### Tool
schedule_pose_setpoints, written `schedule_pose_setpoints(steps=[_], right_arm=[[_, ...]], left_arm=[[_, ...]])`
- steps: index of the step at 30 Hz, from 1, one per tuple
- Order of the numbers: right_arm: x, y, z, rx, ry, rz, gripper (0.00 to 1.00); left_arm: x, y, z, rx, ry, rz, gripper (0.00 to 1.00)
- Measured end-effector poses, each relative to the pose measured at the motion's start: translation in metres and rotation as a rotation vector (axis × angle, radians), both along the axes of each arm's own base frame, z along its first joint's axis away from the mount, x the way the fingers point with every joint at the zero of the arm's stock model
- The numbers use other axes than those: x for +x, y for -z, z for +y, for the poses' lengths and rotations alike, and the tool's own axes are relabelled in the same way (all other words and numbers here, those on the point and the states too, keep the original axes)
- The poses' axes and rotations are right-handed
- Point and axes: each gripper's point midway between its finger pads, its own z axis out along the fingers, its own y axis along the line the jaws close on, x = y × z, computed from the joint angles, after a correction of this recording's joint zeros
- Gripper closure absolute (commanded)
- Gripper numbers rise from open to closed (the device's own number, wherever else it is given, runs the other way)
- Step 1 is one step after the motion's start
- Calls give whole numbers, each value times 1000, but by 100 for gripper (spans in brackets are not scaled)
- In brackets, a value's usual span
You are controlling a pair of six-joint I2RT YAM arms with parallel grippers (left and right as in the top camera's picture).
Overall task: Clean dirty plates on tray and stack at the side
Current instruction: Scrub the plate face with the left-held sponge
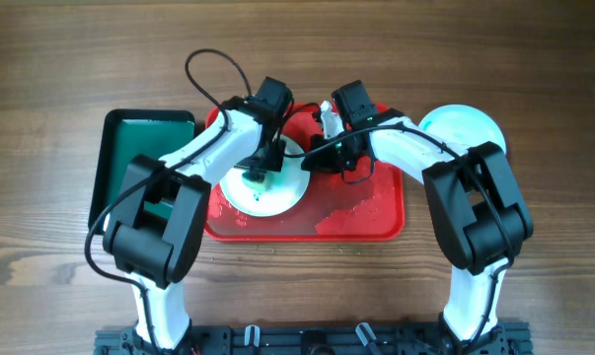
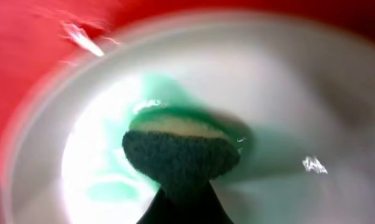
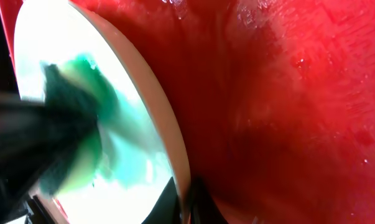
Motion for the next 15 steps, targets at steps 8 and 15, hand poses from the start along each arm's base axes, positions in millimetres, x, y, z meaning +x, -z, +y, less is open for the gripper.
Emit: schedule_pose_setpoints(steps=[8, 15], right_arm=[[-1, 0, -2, -2, -6, 0, 96], [13, 0, -10, -10, 34, -30, 96]], left_arm=[[-27, -1, -40, -263, 244, 116, 96], [6, -1, -41, -217, -16, -14, 96]])
